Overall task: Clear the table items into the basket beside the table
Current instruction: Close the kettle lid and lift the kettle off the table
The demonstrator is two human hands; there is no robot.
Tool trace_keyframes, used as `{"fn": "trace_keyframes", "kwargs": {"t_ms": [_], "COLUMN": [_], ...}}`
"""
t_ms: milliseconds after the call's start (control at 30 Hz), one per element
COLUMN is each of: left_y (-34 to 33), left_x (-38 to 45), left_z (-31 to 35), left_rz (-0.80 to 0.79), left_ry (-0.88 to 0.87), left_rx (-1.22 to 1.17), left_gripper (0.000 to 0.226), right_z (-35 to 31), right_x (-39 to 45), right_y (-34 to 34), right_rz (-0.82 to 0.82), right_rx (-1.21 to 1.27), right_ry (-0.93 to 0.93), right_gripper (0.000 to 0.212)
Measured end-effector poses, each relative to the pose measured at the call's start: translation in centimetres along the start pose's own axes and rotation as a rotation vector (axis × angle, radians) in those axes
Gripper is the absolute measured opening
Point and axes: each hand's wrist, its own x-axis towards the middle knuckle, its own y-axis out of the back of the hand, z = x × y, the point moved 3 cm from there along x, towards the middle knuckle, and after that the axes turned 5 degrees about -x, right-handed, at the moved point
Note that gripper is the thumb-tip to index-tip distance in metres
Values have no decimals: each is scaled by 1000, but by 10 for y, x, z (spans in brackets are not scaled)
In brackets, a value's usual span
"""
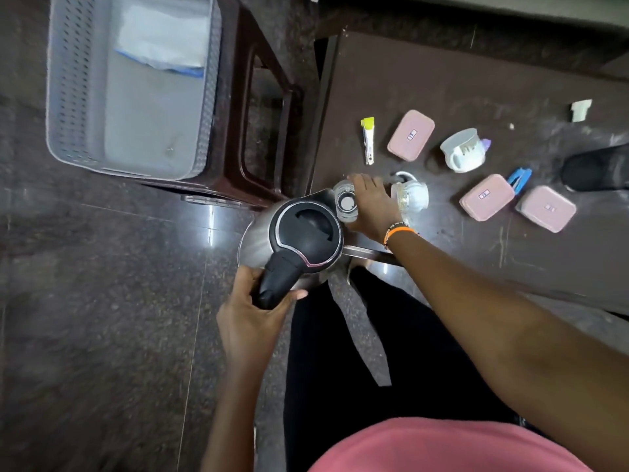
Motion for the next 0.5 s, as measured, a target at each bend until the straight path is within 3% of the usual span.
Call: {"fn": "trace_keyframes", "kwargs": {"t_ms": [167, 500], "left_y": [-9, -22], "left_x": [4, 6], "left_z": [9, 18], "left_rz": [-7, -13], "left_ry": [-3, 15], "left_rx": [34, 42], "left_gripper": [50, 37], "right_z": [11, 35], "right_x": [-2, -27], "right_y": [-4, 0], "right_rz": [-6, 12], "right_rx": [91, 227], "right_ry": [15, 120], "right_gripper": [94, 70]}}
